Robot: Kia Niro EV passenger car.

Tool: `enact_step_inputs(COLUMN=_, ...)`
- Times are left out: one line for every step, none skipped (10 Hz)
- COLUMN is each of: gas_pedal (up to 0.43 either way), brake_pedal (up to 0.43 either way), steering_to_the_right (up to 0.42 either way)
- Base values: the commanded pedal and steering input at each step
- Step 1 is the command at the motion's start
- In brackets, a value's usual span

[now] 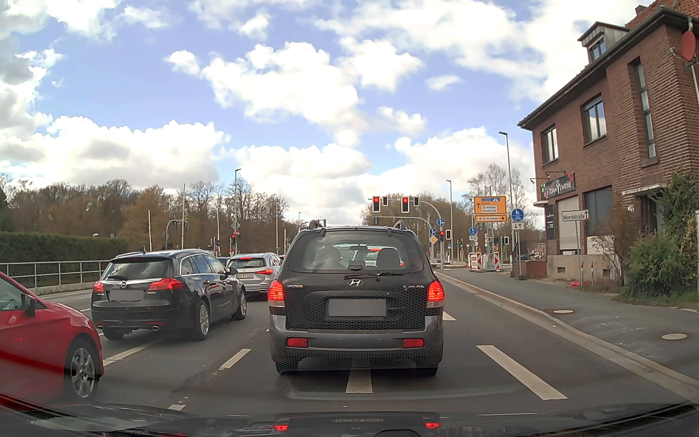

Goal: Follow the waypoints while adhering to traffic rules and regulations

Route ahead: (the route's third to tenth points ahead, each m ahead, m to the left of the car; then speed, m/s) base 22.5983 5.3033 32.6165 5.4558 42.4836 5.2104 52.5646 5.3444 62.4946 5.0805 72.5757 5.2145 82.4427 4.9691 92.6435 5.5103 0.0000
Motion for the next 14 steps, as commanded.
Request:
enact_step_inputs(gas_pedal=0.000, brake_pedal=0.232, steering_to_the_right=-0.002)
enact_step_inputs(gas_pedal=0.000, brake_pedal=0.232, steering_to_the_right=-0.002)
enact_step_inputs(gas_pedal=0.000, brake_pedal=0.232, steering_to_the_right=-0.002)
enact_step_inputs(gas_pedal=0.000, brake_pedal=0.232, steering_to_the_right=-0.002)
enact_step_inputs(gas_pedal=0.000, brake_pedal=0.232, steering_to_the_right=-0.002)
enact_step_inputs(gas_pedal=0.000, brake_pedal=0.232, steering_to_the_right=-0.002)
enact_step_inputs(gas_pedal=0.000, brake_pedal=0.232, steering_to_the_right=-0.002)
enact_step_inputs(gas_pedal=0.000, brake_pedal=0.232, steering_to_the_right=-0.002)
enact_step_inputs(gas_pedal=0.000, brake_pedal=0.226, steering_to_the_right=-0.002)
enact_step_inputs(gas_pedal=0.000, brake_pedal=0.232, steering_to_the_right=-0.002)
enact_step_inputs(gas_pedal=0.000, brake_pedal=0.232, steering_to_the_right=-0.002)
enact_step_inputs(gas_pedal=0.000, brake_pedal=0.232, steering_to_the_right=-0.002)
enact_step_inputs(gas_pedal=0.000, brake_pedal=0.232, steering_to_the_right=-0.002)
enact_step_inputs(gas_pedal=0.000, brake_pedal=0.232, steering_to_the_right=-0.002)
